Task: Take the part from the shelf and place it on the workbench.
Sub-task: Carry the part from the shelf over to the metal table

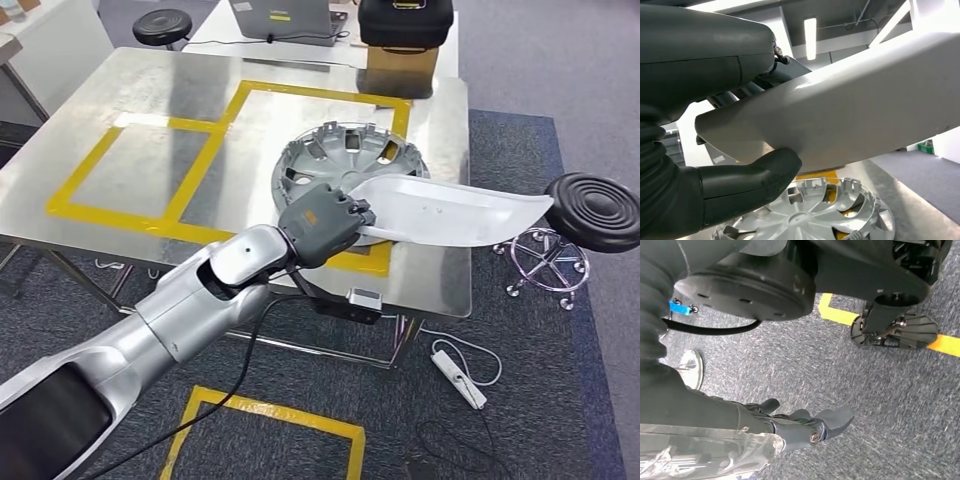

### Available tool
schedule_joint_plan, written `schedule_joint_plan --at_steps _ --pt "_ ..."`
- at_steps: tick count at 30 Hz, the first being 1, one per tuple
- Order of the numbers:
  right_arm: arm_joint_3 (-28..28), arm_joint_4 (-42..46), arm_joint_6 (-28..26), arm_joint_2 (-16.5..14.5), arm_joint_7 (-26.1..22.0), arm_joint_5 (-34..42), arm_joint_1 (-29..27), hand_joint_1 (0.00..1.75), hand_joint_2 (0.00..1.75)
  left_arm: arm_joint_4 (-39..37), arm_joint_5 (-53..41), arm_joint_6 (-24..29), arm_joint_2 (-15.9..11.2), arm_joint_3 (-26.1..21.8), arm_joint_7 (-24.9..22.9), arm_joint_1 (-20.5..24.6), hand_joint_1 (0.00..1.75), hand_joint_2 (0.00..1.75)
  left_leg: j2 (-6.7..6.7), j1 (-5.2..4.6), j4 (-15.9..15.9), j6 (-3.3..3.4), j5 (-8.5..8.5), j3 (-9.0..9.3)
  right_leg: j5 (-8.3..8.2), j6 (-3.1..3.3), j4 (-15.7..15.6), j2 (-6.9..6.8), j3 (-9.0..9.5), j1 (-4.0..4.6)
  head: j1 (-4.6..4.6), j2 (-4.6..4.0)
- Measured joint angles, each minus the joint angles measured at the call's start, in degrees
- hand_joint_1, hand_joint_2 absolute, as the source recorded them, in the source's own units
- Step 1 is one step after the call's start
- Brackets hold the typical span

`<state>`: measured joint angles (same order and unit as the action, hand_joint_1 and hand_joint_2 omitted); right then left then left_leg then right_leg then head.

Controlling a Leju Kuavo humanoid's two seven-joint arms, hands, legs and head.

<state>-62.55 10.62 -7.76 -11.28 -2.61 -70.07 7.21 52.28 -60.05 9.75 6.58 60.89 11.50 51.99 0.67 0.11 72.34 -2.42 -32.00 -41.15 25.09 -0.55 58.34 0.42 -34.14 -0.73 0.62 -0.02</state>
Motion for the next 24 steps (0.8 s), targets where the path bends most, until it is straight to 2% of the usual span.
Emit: schedule_joint_plan --at_steps 1,2,4,5,6,7,10,11,12,13,15,16,17,18,19,20,21,22,24 --pt "0.0 0.0 0.0 0.0 0.0 0.0 -0.1 0.0 1.75 0.0 0.0 0.0 -0.1 0.0 0.0 -0.1 1.75 1.75 0.0 0.0 1.5 0.01 0.59 -1.62 0.32 0.0 0.0 0.04 0.35 0.0 -0.03 0.0" --pt "0.0 0.0 0.0 0.0 0.0 0.0 -0.1 0.0 1.75 0.0 0.0 0.0 -0.2 0.0 0.0 -0.2 1.75 1.75 -0.01 0.01 0.6 0.07 2.48 -2.0 0.67 -0.06 0.0 0.11 0.81 -0.02 -0.03 0.0" --pt "0.0 0.0 0.0 0.0 0.0 0.0 -0.2 0.0 1.75 0.0 0.0 0.0 -0.3 0.0 0.0 -0.2 1.75 1.75 -0.11 0.01 -6.5 0.28 8.28 0.14 1.55 -0.38 0.0 0.26 1.9 -0.06 -0.05 0.01" --pt "0.0 0.0 0.0 0.0 0.0 0.0 -0.1 0.0 1.75 0.0 0.0 0.0 -0.3 0.0 0.0 -0.1 1.75 1.75 -0.18 -0.02 -10.3 0.39 10.19 1.69 2.03 -0.67 0.1 0.36 2.28 0.03 -0.11 0.01" --pt "0.0 0.0 0.0 0.0 0.0 0.0 -0.1 0.0 1.75 0.0 0.0 -0.1 -0.3 0.0 0.0 -0.1 1.75 1.75 -0.22 -0.04 -13.0 0.66 11.02 2.83 2.42 -0.97 0.1 0.43 2.46 0.15 -0.15 0.01" --pt "0.0 0.0 0.0 0.0 0.0 0.0 -0.1 0.0 1.75 0.0 0.0 -0.1 -0.3 0.0 0.0 0.0 1.75 1.75 -0.24 -0.09 -14.5 0.97 10.92 3.4 2.71 -1.27 0.1 0.45 2.47 0.27 -0.16 0.0" --pt "0.0 0.0 0.0 0.0 -0.1 0.0 -0.1 0.0 1.75 0.0 0.0 -0.1 -0.3 0.0 0.0 0.0 1.75 1.75 -0.01 -0.04 -15.2 2.19 9.76 3.94 3.44 -2.1 -0.1 0.26 2.75 0.3 0.01 0.0" --pt "0.0 0.0 0.0 0.0 -0.1 0.0 0.0 0.0 1.75 0.0 0.0 -0.1 -0.3 0.0 0.0 0.0 1.75 1.75 0.03 0.05 -15.3 2.57 9.54 4.28 4.05 -2.31 0.8 0.19 2.43 0.28 0.15 0.01" --pt "0.0 0.0 0.0 0.0 -0.1 0.0 0.0 0.0 1.75 0.0 0.0 -0.1 -0.2 0.0 0.0 0.0 1.75 1.75 0.04 0.14 -15.4 2.87 9.31 4.68 5.1 -2.47 3.1 0.14 1.34 0.28 0.26 0.01" --pt "0.0 0.0 0.0 0.0 -0.1 0.0 0.0 0.0 1.75 0.0 0.0 -0.1 -0.3 0.0 0.0 0.0 1.75 1.75 0.05 0.11 -15.4 3.11 9.0 5.04 6.44 -2.55 6.7 0.11 -0.61 0.27 0.39 0.01" --pt "0.0 0.0 0.0 0.0 -0.1 0.0 0.1 0.0 1.75 0.0 0.0 -0.2 -0.3 0.0 0.0 -0.2 1.75 1.75 0.06 0.01 -15.4 3.32 8.34 5.7 8.6 -2.65 14.8 0.1 -5.78 0.29 0.48 0.01" --pt "0.0 0.0 0.0 0.0 -0.1 0.0 0.2 0.0 1.75 0.0 0.0 -0.2 -0.3 0.1 0.0 -0.3 1.75 1.75 0.07 -0.03 -15.4 3.34 7.95 6.13 8.28 -2.69 16.8 0.08 -7.61 0.29 0.48 0.01" --pt "0.0 0.0 0.0 0.0 -0.2 0.0 0.2 0.0 1.75 0.0 0.0 -0.2 -0.3 0.1 0.0 -0.4 1.75 1.75 0.09 -0.05 -15.4 3.32 7.51 6.7 6.72 -2.69 16.5 0.06 -8.31 0.28 0.49 0.01" --pt "0.0 0.0 0.1 0.0 -0.2 0.0 0.3 0.0 1.75 0.0 0.0 -0.2 -0.3 0.1 0.0 -0.4 1.75 1.75 0.13 -0.05 -15.4 3.27 7.01 7.42 4.07 -2.66 13.9 0.04 -7.79 0.26 0.5 0.0" --pt "0.0 0.0 0.0 0.0 -0.1 0.0 0.3 0.0 1.75 0.0 0.0 -0.2 -0.3 0.1 0.0 -0.4 1.75 1.75 0.17 -0.03 -15.4 3.14 6.44 8.21 0.99 -2.6 9.7 -0.01 -6.43 0.22 0.5 0.0" --pt "0.0 0.0 0.0 0.0 -0.1 0.0 0.2 0.0 1.75 0.0 0.0 -0.2 -0.2 0.1 0.0 -0.3 1.75 1.75 0.22 -0.09 -15.4 2.93 5.92 8.89 -1.16 -2.57 6.0 -0.05 -4.84 0.27 0.49 0.0" --pt "0.0 0.0 0.0 0.0 -0.1 0.0 0.1 0.0 1.75 0.0 0.0 -0.2 -0.2 0.1 0.0 -0.2 1.75 1.75 0.28 -0.15 -15.4 2.66 5.52 9.29 -2.24 -2.43 2.8 -0.07 -3.44 0.32 0.48 0.01" --pt "0.0 0.0 0.0 0.0 -0.1 0.0 0.0 0.0 1.75 -0.1 0.0 -0.2 -0.2 0.0 0.0 -0.2 1.75 1.75 0.32 -0.21 -15.5 2.38 5.28 9.47 -2.41 -2.24 1.1 -0.05 -2.61 0.41 0.39 0.01" --pt "0.0 0.0 0.0 0.0 -0.1 0.0 0.0 0.0 1.75 -0.1 0.0 -0.3 -0.1 0.0 0.0 -0.1 1.75 1.75 0.31 -0.22 -15.7 1.77 5.06 9.52 -1.52 -1.58 0.3 0.09 -2.13 0.53 0.24 0.01"
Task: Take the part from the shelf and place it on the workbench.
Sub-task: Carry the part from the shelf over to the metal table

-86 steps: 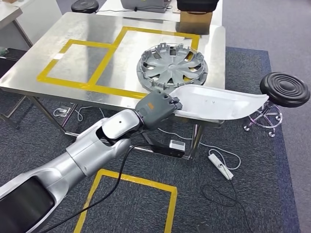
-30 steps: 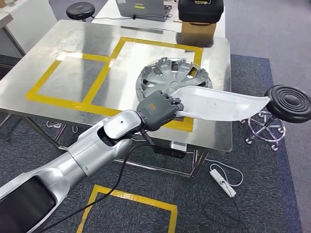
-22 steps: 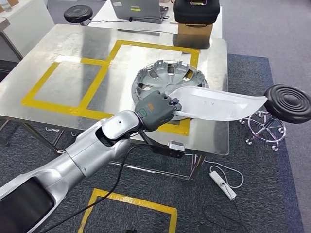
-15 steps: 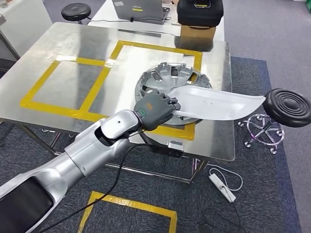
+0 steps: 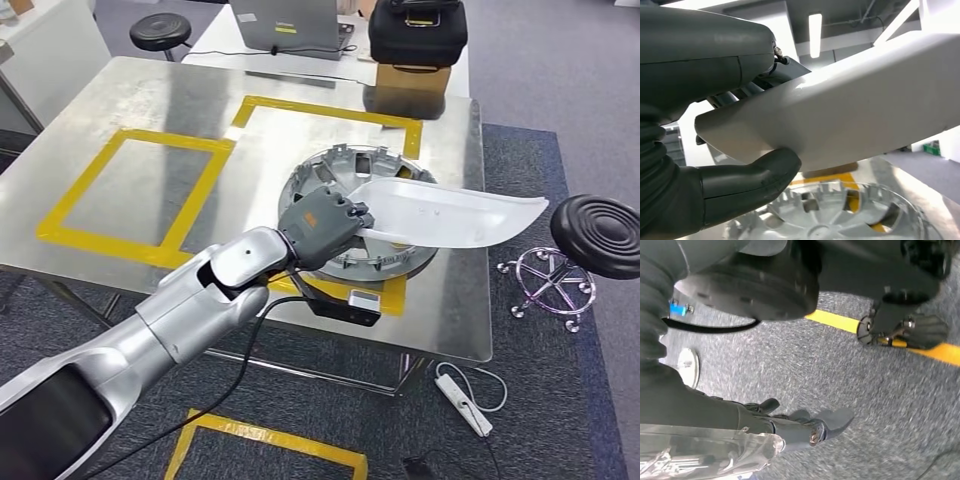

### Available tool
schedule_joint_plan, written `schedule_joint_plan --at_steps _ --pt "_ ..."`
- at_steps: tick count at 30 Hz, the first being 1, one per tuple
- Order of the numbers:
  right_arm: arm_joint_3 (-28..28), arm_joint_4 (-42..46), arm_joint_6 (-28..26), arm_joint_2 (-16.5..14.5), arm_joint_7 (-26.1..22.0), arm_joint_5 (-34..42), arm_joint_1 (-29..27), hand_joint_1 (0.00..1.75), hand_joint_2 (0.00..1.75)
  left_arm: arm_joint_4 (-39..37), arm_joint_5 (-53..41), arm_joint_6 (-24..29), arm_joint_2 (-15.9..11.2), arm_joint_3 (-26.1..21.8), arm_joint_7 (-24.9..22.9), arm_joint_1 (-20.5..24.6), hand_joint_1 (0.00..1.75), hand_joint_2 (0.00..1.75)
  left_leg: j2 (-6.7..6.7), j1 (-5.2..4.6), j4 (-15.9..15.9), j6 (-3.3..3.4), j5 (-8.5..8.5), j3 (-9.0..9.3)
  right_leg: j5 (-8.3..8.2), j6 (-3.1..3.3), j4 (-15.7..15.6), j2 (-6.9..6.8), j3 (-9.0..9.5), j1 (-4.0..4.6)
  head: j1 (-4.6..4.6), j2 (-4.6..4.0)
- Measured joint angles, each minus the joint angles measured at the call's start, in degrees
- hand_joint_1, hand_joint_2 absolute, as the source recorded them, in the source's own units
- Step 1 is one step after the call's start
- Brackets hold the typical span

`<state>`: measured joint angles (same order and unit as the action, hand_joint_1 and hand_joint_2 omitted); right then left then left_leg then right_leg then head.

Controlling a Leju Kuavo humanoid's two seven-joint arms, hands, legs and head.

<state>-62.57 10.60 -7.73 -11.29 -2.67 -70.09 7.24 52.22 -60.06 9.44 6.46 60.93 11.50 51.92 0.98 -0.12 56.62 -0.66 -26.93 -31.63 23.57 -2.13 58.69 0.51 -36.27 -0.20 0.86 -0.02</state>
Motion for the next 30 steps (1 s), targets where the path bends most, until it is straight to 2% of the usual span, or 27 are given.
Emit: schedule_joint_plan --at_steps 2,3,4,6,7,8,9,11,12,13,15,17,20,26,30 --pt "0.0 0.0 0.0 0.0 0.0 0.0 0.0 0.0 1.75 0.0 0.0 0.0 0.2 0.0 0.0 0.1 1.75 1.75 -0.13 0.06 0.8 -0.66 -0.67 -0.15 0.31 0.7 -0.2 0.08 0.51 -0.17 -0.16 0.0" --pt "0.0 0.0 0.0 0.0 0.0 0.0 0.0 0.0 1.75 0.0 0.0 -0.1 0.2 0.0 0.0 0.2 1.75 1.75 -0.2 0.07 2.7 -0.97 -1.56 -1.04 0.53 1.03 -0.4 0.04 0.96 -0.31 -0.26 0.0" --pt "0.0 0.0 0.0 0.0 0.0 0.0 0.0 0.0 1.75 0.0 0.0 -0.1 0.3 0.0 0.0 0.2 1.75 1.75 -0.25 0.12 5.8 -1.19 -2.78 -2.73 0.8 1.31 -0.5 -0.01 1.39 -0.4 -0.37 0.0" --pt "0.0 0.0 0.0 0.0 0.0 0.0 0.0 0.0 1.75 0.0 0.1 -0.1 0.2 0.0 0.0 0.2 1.75 1.75 -0.29 0.18 13.8 -1.48 -5.2 -7.8 1.44 1.62 -0.5 -0.06 2.05 -0.45 -0.51 -0.01" --pt "0.0 0.0 0.0 0.0 0.0 -0.1 0.0 0.0 1.75 0.0 0.2 -0.2 0.1 0.0 0.0 0.0 1.75 1.75 -0.3 0.22 16.4 -1.54 -5.23 -9.93 1.78 1.64 -0.5 -0.04 2.41 -0.46 -0.52 -0.01" --pt "0.0 0.0 0.0 0.0 0.0 -0.1 -0.1 0.0 1.75 0.0 0.3 -0.2 0.0 0.0 0.1 -0.1 1.75 1.75 -0.31 0.25 16.9 -1.54 -4.04 -11.09 2.14 1.6 -0.5 0.01 2.86 -0.48 -0.52 -0.01" --pt "0.0 0.0 0.0 0.0 0.0 -0.1 -0.2 0.0 1.75 0.0 0.5 -0.2 0.0 0.0 0.1 -0.2 1.75 1.75 -0.33 0.27 15.0 -1.5 -1.65 -11.04 2.56 1.51 -0.5 0.07 3.43 -0.52 -0.52 -0.01" --pt "0.0 0.0 0.0 0.0 0.0 -0.1 -0.2 0.0 1.75 0.0 0.7 -0.2 0.0 0.0 0.2 -0.3 1.75 1.75 -0.46 0.27 7.6 -1.43 3.98 -8.54 3.5 1.04 -0.5 0.21 4.5 -0.53 -0.56 -0.01" --pt "0.0 0.0 0.0 0.0 0.0 -0.1 -0.2 0.0 1.75 0.0 0.7 -0.2 0.0 0.0 0.3 -0.2 1.75 1.75 -0.53 0.29 4.0 -1.26 5.5 -7.18 3.93 0.73 -0.4 0.32 4.82 -0.43 -0.67 -0.01" --pt "0.0 0.0 0.0 0.0 0.0 -0.1 -0.1 0.0 1.75 0.0 0.7 -0.2 0.0 0.0 0.3 -0.2 1.75 1.75 -0.58 0.32 1.8 -1.07 6.14 -6.31 4.2 0.57 -0.3 0.37 4.92 -0.29 -0.68 -0.01" --pt "0.0 0.0 0.0 0.0 0.0 -0.2 -0.1 0.0 1.75 -0.1 0.6 -0.2 0.0 0.0 0.5 -0.3 1.75 1.75 -0.44 0.37 0.4 -0.6 5.75 -5.88 4.39 0.63 -0.4 0.35 4.96 -0.06 -0.68 -0.01" --pt "0.0 0.0 0.0 0.0 0.0 -0.2 -0.2 0.0 1.75 -0.1 0.5 -0.3 0.0 0.0 0.6 -0.3 1.75 1.75 -0.22 0.34 0.4 -0.32 5.66 -5.95 4.37 0.82 -0.9 0.11 5.24 -0.01 -0.6 -0.01" --pt "0.0 0.0 0.0 0.0 0.0 -0.3 -0.1 0.0 1.75 -0.1 0.5 -0.3 -0.1 0.1 0.7 -0.3 1.75 1.75 -0.1 0.27 0.4 0.13 5.38 -5.9 4.38 0.72 -1.6 -0.04 5.65 0.0 -0.59 -0.01" --pt "0.0 0.0 0.1 0.0 0.1 -0.7 -0.1 0.0 1.75 -0.6 0.5 -0.1 -0.4 0.0 0.7 -0.1 1.75 1.75 -0.11 0.18 0.4 0.39 5.28 -5.88 4.24 -0.36 -2.1 -0.04 5.82 -0.09 -0.61 -0.01" --pt "0.0 0.0 0.1 0.0 0.4 -1.2 0.0 0.0 1.75 -2.8 0.6 0.4 -0.4 -0.1 0.8 0.8 1.75 1.75 -0.13 0.2 0.4 0.45 5.36 -5.75 4.2 -0.5 -2.0 -0.04 5.84 -0.06 -0.64 -0.01"
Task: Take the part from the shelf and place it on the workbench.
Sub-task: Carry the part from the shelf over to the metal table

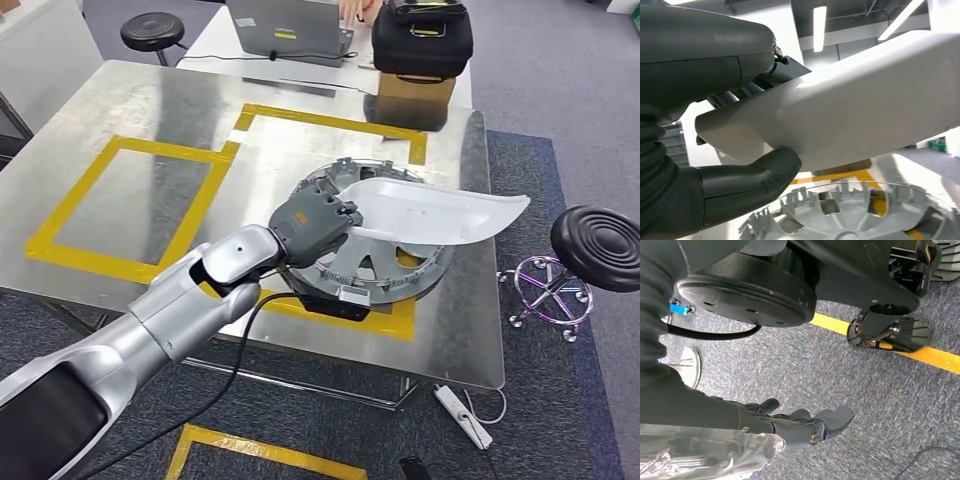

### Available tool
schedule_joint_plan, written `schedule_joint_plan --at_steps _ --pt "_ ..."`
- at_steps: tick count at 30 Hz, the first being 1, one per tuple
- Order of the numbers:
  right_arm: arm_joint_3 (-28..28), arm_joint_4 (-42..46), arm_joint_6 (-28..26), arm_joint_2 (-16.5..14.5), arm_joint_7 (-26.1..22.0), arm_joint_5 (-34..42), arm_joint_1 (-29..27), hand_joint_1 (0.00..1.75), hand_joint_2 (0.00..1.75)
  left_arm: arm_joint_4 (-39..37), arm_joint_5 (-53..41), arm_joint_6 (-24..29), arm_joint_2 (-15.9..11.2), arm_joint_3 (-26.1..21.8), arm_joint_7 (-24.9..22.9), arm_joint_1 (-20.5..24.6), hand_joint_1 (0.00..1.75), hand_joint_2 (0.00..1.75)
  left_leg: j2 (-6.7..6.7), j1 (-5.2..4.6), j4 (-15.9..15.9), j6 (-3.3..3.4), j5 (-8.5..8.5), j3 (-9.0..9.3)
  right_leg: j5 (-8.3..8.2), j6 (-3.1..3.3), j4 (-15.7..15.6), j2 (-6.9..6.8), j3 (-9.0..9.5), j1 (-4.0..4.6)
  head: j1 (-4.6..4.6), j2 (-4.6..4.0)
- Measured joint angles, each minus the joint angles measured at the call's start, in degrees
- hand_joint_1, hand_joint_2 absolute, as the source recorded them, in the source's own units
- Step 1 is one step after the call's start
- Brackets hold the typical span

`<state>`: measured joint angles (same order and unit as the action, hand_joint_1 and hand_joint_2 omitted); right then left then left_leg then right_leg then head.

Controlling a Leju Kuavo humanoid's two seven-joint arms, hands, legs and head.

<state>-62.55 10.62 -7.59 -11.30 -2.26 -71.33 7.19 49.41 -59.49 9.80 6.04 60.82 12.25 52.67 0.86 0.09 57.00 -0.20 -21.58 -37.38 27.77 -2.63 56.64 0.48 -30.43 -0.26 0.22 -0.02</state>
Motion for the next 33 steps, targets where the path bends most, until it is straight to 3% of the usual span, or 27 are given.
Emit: schedule_joint_plan --at_steps 5,10,16,24,28,33 --pt "0.0 0.0 0.1 0.0 0.3 -0.6 0.2 0.0 1.75 -3.4 0.3 1.0 -0.2 -0.3 0.2 1.4 1.75 1.75 -0.02 0.1 -0.1 -0.11 0.14 0.13 -0.01 0.01 0.1 0.01 0.06 0.11 0.0 0.0" --pt "0.4 0.0 0.3 0.0 1.0 -2.1 0.7 0.0 1.75 -11.9 1.5 3.7 -0.6 -2.6 1.0 4.9 1.75 1.75 -0.08 0.14 -0.2 -0.18 0.19 0.2 -0.01 0.03 0.2 0.07 0.06 0.16 0.01 0.0" --pt "1.3 0.0 0.7 -0.1 1.6 -3.3 1.6 0.0 1.75 -21.6 2.5 4.7 -3.4 -6.0 1.3 9.8 1.75 1.75 -0.09 0.17 -0.3 -0.27 0.24 0.3 0.0 0.09 0.3 0.09 0.05 0.18 -0.02 0.0" --pt "1.7 0.0 0.9 -0.2 1.6 -3.7 2.1 0.0 1.75 -26.7 2.6 4.3 -5.5 -7.4 0.0 11.8 1.75 1.75 0.0 0.19 -0.3 -0.3 0.23 0.3 0.07 0.21 0.3 -0.02 0.11 0.21 0.0 0.0" --pt "2.0 0.0 1.0 -0.4 1.8 -4.3 2.5 0.0 1.75 -28.9 2.9 3.1 -8.3 -8.6 -1.6 13.3 1.75 1.75 -0.09 0.19 -0.3 -0.35 0.23 0.33 0.06 0.22 0.4 0.14 0.04 0.23 0.0 0.0" --pt "2.4 0.0 1.0 -0.5 2.1 -4.7 2.7 0.0 1.75 -31.4 3.9 2.4 -14.0 -10.8 -3.9 15.0 1.75 1.75 -0.14 0.23 -0.3 -0.45 0.28 0.35 0.12 0.31 0.5 0.15 -0.06 0.25 -0.03 0.0"
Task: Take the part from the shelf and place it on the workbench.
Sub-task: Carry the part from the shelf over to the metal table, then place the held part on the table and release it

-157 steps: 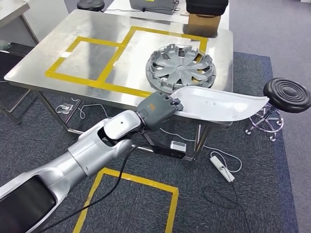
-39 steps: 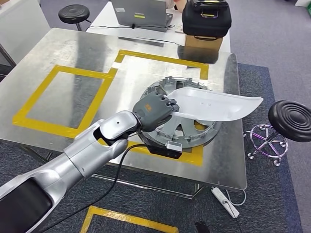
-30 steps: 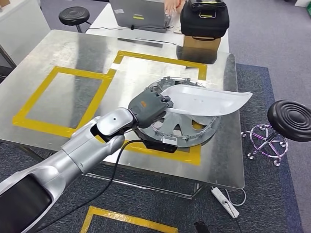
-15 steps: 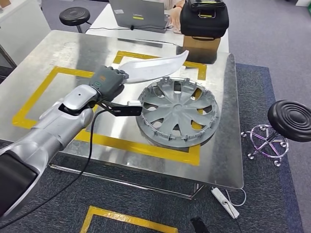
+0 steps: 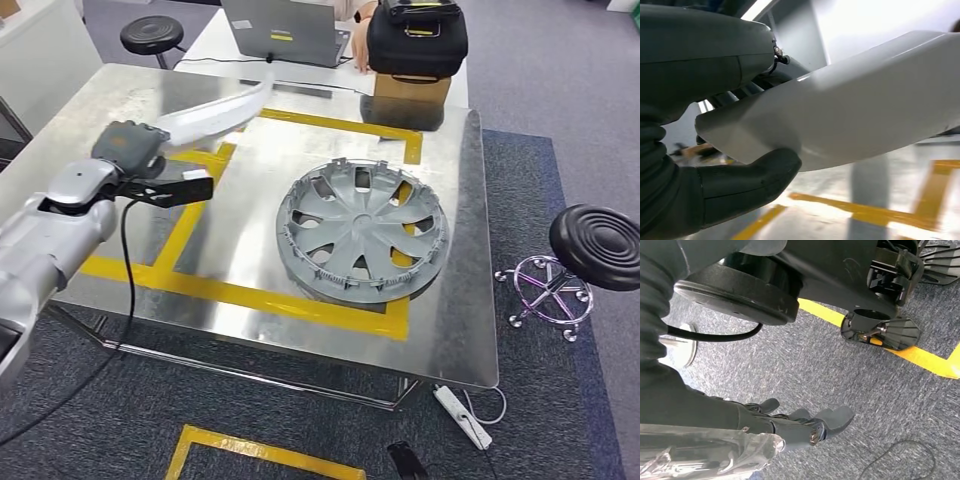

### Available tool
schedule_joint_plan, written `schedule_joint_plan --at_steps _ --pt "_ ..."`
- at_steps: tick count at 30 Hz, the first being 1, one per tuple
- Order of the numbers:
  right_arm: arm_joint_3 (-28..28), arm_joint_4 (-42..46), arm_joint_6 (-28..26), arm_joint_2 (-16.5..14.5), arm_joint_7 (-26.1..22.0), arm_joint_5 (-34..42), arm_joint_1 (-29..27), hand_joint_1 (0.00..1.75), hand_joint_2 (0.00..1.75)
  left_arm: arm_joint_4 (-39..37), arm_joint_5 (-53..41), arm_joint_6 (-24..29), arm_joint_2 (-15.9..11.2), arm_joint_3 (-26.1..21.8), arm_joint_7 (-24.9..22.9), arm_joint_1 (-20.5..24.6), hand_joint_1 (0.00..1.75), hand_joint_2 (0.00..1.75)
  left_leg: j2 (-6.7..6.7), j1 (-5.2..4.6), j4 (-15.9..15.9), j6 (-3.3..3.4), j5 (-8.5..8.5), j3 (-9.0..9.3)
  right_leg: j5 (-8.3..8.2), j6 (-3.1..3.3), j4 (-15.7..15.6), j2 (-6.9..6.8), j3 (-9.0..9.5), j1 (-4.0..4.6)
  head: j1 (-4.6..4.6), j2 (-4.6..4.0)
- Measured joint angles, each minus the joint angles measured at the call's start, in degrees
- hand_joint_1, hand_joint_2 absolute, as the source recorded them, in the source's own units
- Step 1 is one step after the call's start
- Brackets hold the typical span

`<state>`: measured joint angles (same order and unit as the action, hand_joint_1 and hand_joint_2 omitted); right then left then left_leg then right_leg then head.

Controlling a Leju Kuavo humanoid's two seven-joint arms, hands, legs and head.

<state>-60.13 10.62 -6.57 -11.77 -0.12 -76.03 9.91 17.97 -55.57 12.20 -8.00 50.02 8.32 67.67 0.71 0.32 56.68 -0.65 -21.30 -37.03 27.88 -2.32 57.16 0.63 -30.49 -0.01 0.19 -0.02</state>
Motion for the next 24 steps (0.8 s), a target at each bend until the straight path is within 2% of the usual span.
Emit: schedule_joint_plan --at_steps 7,15,19,24 --pt "0.4 0.0 0.1 0.0 0.1 -0.2 0.2 0.0 1.75 -1.9 0.7 0.5 -5.9 -2.3 -2.0 -0.5 1.75 1.75 0.07 0.05 0.0 -0.08 -0.03 -0.01 0.12 0.18 0.0 -0.09 0.01 0.06 0.01 0.0" --pt "0.4 0.0 0.1 0.0 0.1 -0.2 0.2 0.0 1.75 -2.8 1.3 1.6 -8.9 -3.8 -2.1 -1.9 1.75 1.75 0.07 0.04 0.0 -0.12 -0.06 -0.01 0.12 0.2 0.0 -0.08 -0.02 0.05 0.01 0.0" --pt "0.4 0.0 0.1 -0.1 0.1 -0.2 0.3 0.0 0.0 -3.0 1.6 1.7 -9.5 -4.7 -1.7 -2.4 0.0 1.75 0.08 0.05 0.0 -0.12 -0.05 -0.01 0.12 0.2 0.0 -0.12 -0.02 0.06 0.0 0.0" --pt "0.4 0.0 0.1 -0.2 0.1 -0.2 0.3 0.0 0.0 -3.1 1.9 3.6 -9.7 -5.4 -0.8 -2.8 0.0 1.75 0.08 0.05 -0.1 -0.13 -0.06 0.0 0.13 0.21 0.1 -0.11 -0.01 0.06 0.01 0.0"
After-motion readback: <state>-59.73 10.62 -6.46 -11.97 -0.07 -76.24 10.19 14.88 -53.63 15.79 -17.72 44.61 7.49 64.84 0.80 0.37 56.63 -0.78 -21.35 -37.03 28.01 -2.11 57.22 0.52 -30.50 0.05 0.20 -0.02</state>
